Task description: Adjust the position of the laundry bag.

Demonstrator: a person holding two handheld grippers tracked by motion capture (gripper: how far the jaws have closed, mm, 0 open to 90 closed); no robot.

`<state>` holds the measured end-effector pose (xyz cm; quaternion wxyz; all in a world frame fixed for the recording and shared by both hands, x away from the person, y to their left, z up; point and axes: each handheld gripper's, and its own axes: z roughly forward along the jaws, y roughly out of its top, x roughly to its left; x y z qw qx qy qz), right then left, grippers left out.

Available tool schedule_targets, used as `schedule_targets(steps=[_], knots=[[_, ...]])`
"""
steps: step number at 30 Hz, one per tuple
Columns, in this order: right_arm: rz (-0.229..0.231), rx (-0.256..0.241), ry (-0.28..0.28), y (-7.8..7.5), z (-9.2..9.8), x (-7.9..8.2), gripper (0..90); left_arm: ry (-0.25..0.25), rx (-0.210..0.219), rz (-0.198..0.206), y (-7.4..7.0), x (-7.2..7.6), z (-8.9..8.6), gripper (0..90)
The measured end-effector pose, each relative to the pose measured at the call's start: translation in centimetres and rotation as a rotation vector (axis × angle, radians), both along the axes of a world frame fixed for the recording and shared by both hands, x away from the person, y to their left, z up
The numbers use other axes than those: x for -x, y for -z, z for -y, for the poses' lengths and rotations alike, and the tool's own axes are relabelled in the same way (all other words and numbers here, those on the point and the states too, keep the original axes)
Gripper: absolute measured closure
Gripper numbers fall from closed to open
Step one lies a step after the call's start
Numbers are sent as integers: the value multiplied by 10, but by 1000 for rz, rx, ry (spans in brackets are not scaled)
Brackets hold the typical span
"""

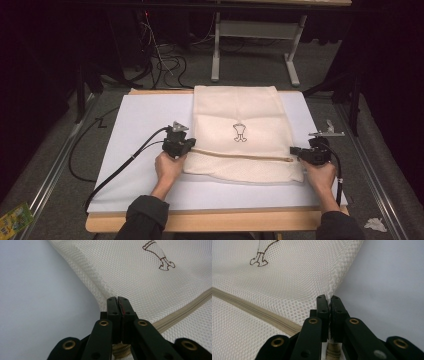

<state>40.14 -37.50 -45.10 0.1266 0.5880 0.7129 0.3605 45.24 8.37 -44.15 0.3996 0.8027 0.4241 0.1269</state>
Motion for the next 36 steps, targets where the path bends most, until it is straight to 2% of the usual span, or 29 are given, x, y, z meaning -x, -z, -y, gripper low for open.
schedule_targets(steps=[6,21,36], knots=[[6,-11,-19,-4,-5,0,886,-12,20,5,-3,1,-9,892],[26,-14,-74,-14,-25,-1,886,-39,23,23,-8,6,-33,892],[37,-26,-117,-16,-38,-1,886,-54,28,33,-11,10,-50,892]])
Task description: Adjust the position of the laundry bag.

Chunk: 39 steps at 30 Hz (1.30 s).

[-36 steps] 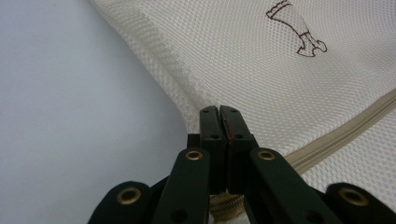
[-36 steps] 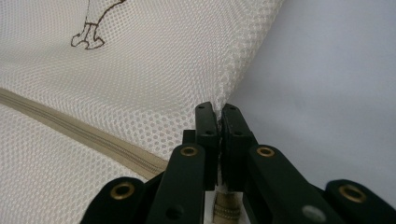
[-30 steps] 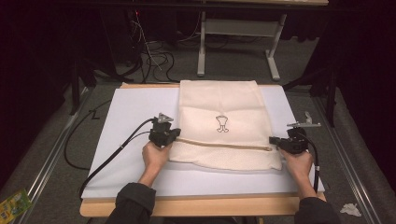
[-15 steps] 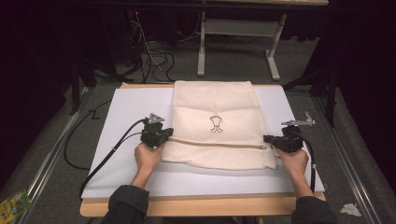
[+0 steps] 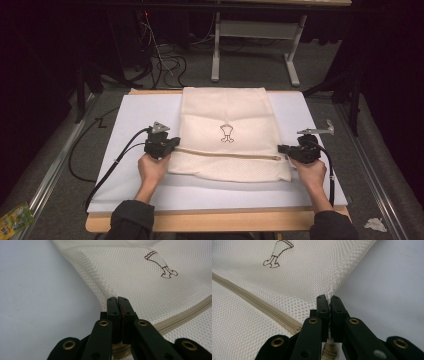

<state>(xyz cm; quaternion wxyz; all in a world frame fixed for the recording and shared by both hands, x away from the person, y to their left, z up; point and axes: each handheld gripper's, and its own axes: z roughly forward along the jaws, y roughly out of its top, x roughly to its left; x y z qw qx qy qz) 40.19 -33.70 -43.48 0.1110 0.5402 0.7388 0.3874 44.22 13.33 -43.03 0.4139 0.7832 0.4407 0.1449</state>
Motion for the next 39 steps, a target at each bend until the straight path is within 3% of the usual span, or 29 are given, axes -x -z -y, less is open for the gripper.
schedule_targets(steps=[23,29,35,39], knots=[[8,-11,-73,1,-30,0,885,-48,7,8,6,15,-34,886],[4,-16,-83,4,-35,1,884,-51,-8,11,8,21,-38,883],[-6,-22,-84,8,-36,3,882,-60,5,-2,13,25,-41,877],[0,-17,-81,11,-37,4,879,-56,-22,-6,17,26,-40,872]])
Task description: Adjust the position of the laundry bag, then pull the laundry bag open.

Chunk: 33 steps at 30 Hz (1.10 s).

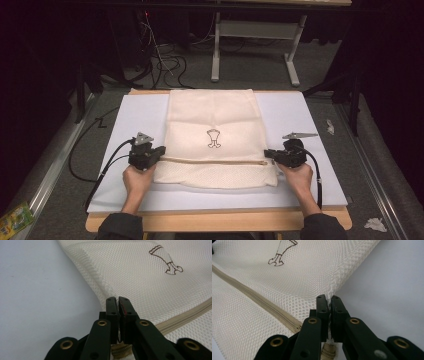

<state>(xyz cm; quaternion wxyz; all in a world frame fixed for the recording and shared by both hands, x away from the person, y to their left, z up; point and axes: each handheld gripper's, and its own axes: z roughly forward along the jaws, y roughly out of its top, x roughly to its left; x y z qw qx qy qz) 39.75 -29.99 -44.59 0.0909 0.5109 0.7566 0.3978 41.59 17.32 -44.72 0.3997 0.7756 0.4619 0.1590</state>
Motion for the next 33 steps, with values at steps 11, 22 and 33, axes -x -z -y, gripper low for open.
schedule_targets(steps=[11,22,33], knots=[[-20,18,16,9,-2,2,853,-2,-22,-7,9,2,1,824],[-15,46,40,17,-2,3,737,-1,-39,6,13,3,2,696],[17,32,102,14,9,9,557,-18,-44,37,13,7,5,565]])
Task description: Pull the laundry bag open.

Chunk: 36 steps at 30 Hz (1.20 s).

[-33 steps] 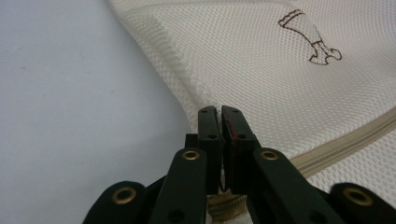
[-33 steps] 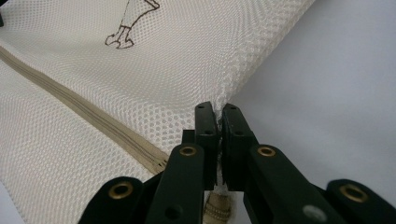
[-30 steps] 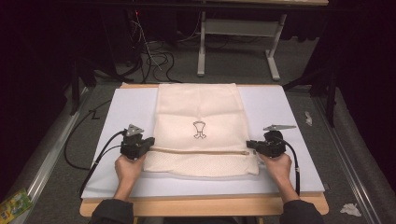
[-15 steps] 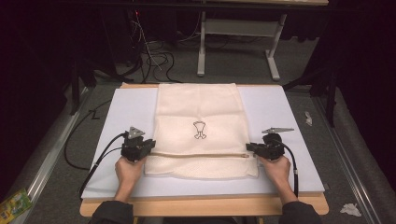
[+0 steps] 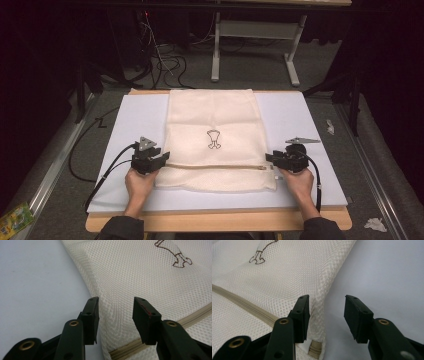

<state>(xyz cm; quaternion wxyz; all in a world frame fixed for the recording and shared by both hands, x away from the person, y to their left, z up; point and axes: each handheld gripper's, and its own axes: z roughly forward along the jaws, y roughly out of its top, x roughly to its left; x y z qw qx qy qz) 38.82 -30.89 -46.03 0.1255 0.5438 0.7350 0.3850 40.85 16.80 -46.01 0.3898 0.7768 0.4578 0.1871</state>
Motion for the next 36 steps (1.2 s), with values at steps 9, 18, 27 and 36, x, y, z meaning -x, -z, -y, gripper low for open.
schedule_targets(steps=[9,18,27,36], knots=[[7,-44,21,-1,12,11,503,36,22,41,-3,17,6,524],[-18,-81,30,2,19,27,503,96,25,55,3,29,23,511],[-40,-97,9,9,7,25,503,171,38,49,7,29,55,492],[-95,-112,11,12,-5,10,494,206,36,45,6,24,78,481]])
